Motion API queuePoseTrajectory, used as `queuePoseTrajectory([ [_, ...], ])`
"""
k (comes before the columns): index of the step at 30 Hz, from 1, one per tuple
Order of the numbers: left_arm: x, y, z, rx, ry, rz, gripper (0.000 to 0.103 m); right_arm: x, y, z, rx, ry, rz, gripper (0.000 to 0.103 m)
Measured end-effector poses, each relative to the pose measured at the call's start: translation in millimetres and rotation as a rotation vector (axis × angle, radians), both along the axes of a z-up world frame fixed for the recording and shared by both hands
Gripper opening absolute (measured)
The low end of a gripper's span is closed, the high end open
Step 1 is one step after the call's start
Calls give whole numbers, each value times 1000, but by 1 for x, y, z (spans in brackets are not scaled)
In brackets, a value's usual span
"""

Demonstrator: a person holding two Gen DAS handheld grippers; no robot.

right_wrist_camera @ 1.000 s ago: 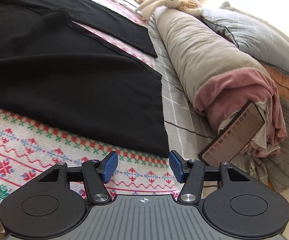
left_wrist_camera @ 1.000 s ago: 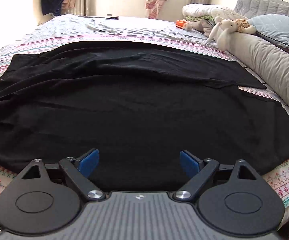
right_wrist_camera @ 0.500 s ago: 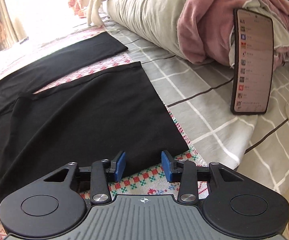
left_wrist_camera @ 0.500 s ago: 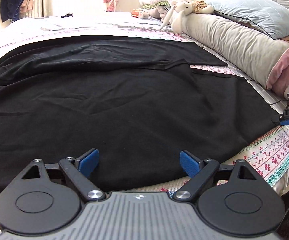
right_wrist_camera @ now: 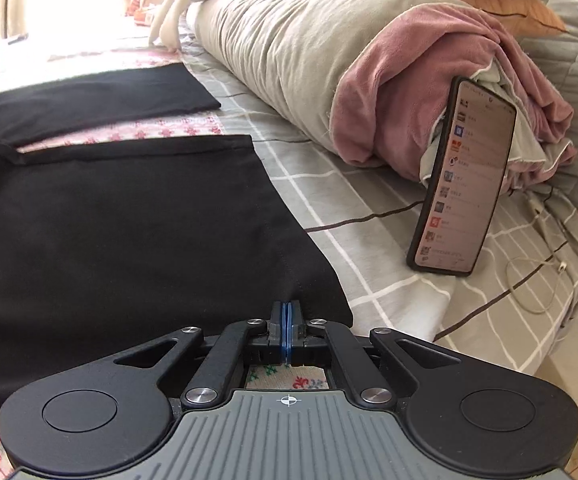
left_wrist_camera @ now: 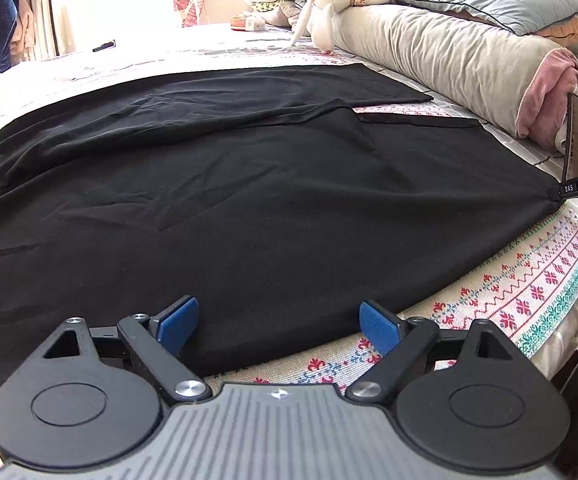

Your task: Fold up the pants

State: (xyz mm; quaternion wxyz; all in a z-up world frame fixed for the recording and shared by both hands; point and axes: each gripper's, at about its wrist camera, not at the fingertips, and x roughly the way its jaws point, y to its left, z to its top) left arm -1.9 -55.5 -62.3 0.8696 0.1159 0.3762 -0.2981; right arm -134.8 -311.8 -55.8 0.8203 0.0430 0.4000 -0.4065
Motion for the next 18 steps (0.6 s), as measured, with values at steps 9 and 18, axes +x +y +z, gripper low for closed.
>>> queuePoseTrajectory([
  [9,10,13,13,-28,20,32,103,12,15,18,-26,-16,58,29],
  [18,66,49,50,-14,-37,214,103,73,59,45,4,-76,253,64],
])
